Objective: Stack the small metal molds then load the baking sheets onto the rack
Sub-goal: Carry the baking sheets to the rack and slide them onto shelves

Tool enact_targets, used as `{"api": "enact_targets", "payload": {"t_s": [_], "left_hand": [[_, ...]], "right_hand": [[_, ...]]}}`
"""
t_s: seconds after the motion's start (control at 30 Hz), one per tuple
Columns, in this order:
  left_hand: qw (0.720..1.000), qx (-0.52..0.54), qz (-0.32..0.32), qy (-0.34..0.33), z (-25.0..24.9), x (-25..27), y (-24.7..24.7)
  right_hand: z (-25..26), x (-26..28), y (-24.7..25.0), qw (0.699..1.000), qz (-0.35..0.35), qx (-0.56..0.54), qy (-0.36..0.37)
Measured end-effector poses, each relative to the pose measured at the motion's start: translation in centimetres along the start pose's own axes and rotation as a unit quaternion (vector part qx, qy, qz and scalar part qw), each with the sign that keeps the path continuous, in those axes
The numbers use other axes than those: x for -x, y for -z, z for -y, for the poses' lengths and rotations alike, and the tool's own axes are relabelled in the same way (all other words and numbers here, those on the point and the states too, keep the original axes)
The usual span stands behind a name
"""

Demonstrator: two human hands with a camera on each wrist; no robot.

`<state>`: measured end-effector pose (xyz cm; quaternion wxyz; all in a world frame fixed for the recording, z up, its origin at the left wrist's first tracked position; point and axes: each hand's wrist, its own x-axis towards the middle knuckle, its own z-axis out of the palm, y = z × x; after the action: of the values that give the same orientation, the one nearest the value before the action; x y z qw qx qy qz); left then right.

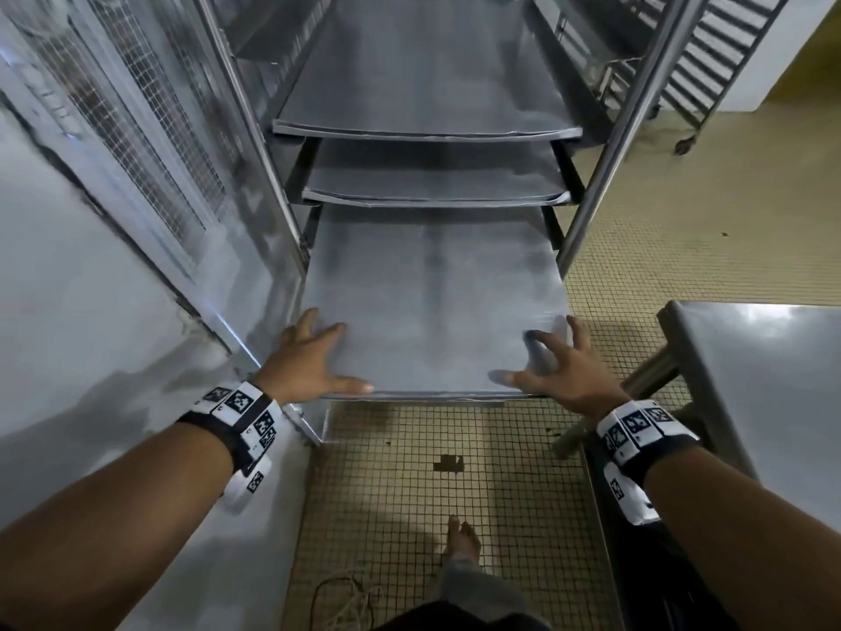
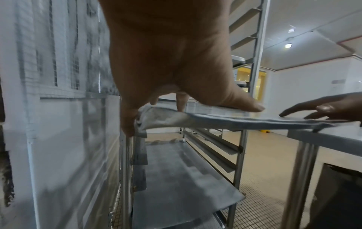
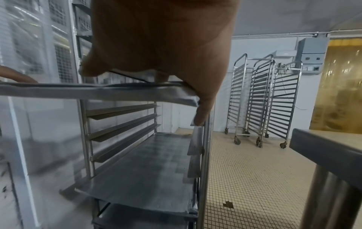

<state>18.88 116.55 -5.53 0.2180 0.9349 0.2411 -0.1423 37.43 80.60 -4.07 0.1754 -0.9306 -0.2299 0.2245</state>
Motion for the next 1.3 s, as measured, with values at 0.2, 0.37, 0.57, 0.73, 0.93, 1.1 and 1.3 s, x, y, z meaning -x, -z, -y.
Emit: {"api": "enact_targets", "payload": {"t_s": [0.2,0.37,0.57,0.73,0.93,1.1,1.3], "left_hand": [[0.993,-0.061,-0.039,-0.09,0.3,2.3,-1.9],[0.985,-0.046,-0.071,-0.152,-0.4,2.3,-3.0],[0.982,-0.019,-0.128,-0.138,-0.9,-0.1,-2.4],[0.977,-0.038,-0.189,-0.091,-2.3,-4.4,-1.8],[0.982,-0.075,-0.161,-0.066,-3.3,-10.6,0.5],[0.985,-0.087,-0.148,-0.035,-4.2,-15.9,2.8],[0.98,-0.104,-0.17,-0.013,-5.2,-19.2,4.0]], "right_hand": [[-1.1,2.3,-2.6,0.993,-0.069,0.066,0.066],[-0.6,2.8,-4.4,0.978,-0.157,0.079,0.116],[0.2,-0.7,-4.8,0.97,-0.2,0.07,0.119],[1.9,-5.9,-3.5,0.972,-0.202,0.067,0.097],[3.0,-11.7,-0.7,0.974,-0.193,0.059,0.107],[3.5,-17.7,1.5,0.975,-0.174,0.072,0.12],[3.6,-21.9,2.5,0.977,-0.163,0.074,0.114]]}}
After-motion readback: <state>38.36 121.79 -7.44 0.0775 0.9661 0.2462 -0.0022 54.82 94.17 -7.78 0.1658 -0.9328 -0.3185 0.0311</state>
